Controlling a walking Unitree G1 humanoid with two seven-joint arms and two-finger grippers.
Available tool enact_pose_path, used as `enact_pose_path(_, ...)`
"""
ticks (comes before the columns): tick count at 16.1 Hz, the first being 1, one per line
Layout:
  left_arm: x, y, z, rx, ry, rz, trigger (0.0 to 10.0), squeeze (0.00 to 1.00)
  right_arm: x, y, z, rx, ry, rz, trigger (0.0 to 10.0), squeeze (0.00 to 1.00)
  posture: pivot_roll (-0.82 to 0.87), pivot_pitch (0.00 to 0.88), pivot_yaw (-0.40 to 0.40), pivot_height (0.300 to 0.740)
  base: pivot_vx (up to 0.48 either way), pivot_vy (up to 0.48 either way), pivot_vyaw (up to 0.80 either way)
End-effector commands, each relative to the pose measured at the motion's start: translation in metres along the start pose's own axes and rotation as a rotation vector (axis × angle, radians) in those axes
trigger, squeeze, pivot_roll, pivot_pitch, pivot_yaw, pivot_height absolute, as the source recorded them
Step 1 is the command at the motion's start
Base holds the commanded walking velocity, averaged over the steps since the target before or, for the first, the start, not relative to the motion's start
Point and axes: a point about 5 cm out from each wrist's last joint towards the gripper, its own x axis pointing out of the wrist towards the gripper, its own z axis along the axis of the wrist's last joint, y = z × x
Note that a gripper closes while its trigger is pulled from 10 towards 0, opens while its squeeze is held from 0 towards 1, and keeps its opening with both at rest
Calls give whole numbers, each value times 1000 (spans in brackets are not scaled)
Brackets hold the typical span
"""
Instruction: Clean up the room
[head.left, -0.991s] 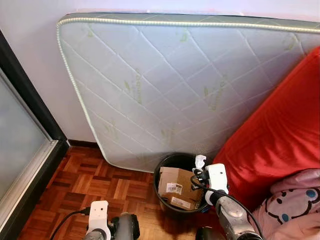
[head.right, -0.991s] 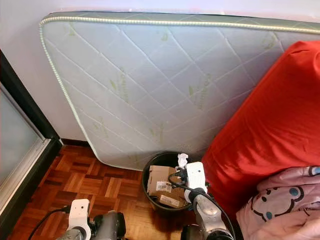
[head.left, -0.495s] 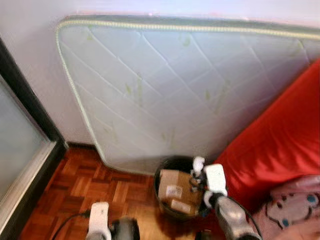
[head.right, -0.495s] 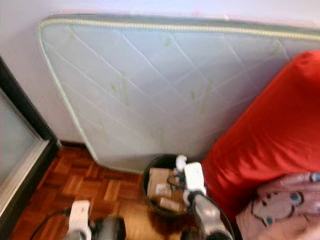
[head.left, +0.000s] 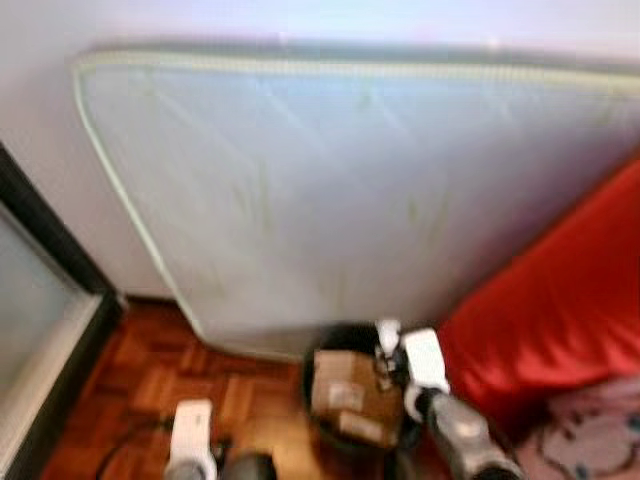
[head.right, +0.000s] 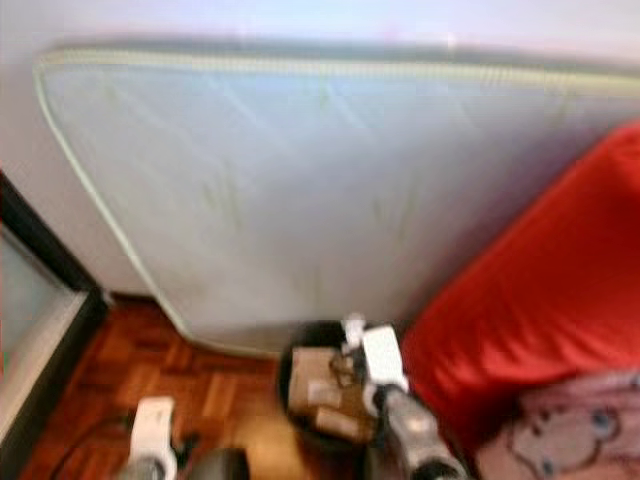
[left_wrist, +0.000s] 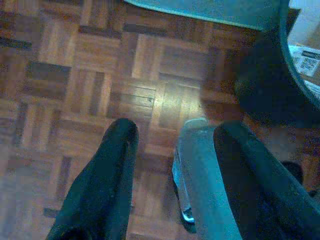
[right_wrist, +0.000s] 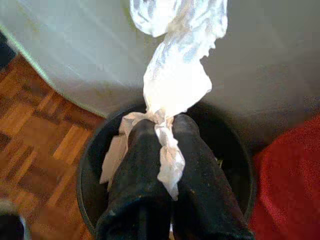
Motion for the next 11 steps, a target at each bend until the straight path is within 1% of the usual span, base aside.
enact_pose_path(1,-3,-3,-14,4,46,-11,10000,0,-4,3,-16,-14,90,19,10000,0,-29,74,-21,638,0,0,0)
enact_pose_path(3,-4,-3,-16,5,47,-9,10000,0,-4,7,-22,-44,135,29,10000,0,-11,81,-26,638,0,0,0)
enact_pose_path(5,-5,-3,-18,6,47,-8,10000,0,-8,5,-30,-39,181,10,10000,0,1,92,-29,638,0,0,0)
enact_pose_path(6,-5,-2,-18,5,48,-8,10000,0,-8,5,-32,-40,187,8,10000,0,4,97,-29,638,0,0,0)
enact_pose_path(7,-6,-2,-21,9,48,-9,10000,0,-10,4,-35,-21,207,17,10000,0,16,111,-30,638,0,0,0)
enact_pose_path(8,-7,-1,-23,10,49,-8,10000,0,-11,3,-37,-23,219,30,10000,0,24,120,-30,638,0,0,0)
enact_pose_path(9,-8,0,-25,10,49,-8,10000,0,-11,2,-37,-22,222,33,10000,0,34,130,-31,638,0,0,0)
enact_pose_path(11,-11,3,-31,9,52,-6,10000,0,-6,-1,-26,5,194,13,10000,0,49,149,-32,638,0,0,0)
